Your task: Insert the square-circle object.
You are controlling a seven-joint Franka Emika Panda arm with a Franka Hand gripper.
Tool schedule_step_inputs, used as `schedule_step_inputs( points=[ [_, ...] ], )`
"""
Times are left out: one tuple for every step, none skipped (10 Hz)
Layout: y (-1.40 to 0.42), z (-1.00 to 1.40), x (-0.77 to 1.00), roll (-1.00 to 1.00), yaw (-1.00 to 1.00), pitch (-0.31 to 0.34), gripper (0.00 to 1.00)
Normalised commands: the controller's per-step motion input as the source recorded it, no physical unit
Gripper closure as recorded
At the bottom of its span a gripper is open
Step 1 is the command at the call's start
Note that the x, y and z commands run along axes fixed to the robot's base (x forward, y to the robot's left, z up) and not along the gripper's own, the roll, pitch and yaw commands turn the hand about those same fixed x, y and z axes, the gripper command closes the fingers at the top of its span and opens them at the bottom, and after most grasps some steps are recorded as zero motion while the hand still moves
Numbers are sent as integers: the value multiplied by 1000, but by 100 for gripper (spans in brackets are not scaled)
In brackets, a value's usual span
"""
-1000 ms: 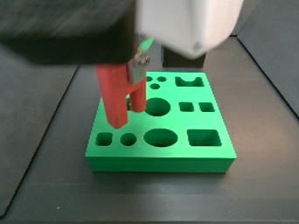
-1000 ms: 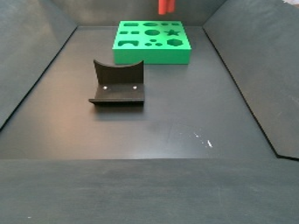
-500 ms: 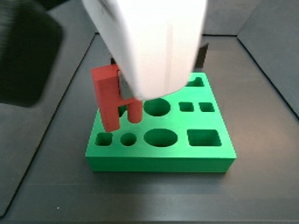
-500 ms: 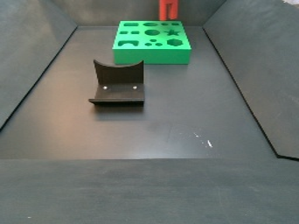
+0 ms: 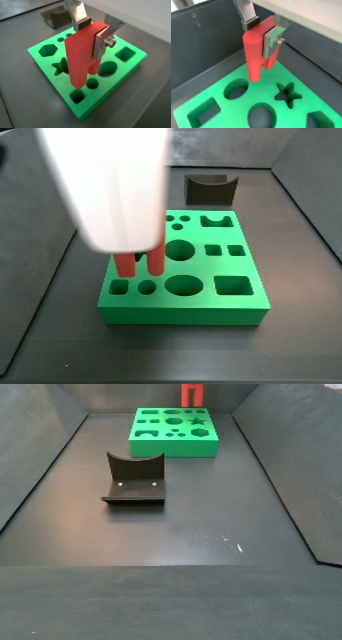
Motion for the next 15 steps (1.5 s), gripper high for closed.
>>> schedule_step_inputs(
  points=[
    [-134, -183, -306, -179, -666, -96, 100],
    [0, -83, 0, -73, 40, -17, 100],
    [0, -23, 0, 0, 0, 0, 100],
    [-6, -200, 0, -114, 49, -20, 100],
    [-34, -174, -34, -174, 0, -44, 100],
    [-31, -131, -91, -206, 0, -51, 100],
    [-11, -143, -89, -287, 0, -76, 100],
    [0, -200, -69, -249, 0, -94, 100],
    [0, -203, -126, -189, 0, -90, 100],
    [-9, -249, -37, -159, -6, -104, 100],
    [-9, -360, 0, 0, -111, -46, 100],
    [-60, -500, 0, 47, -160, -69, 100],
    [-103, -540, 0, 93, -143, -67, 100],
    [-214, -389, 154, 184, -120, 0, 100],
    [-254, -289, 174, 161, -74, 0, 100]
  ],
)
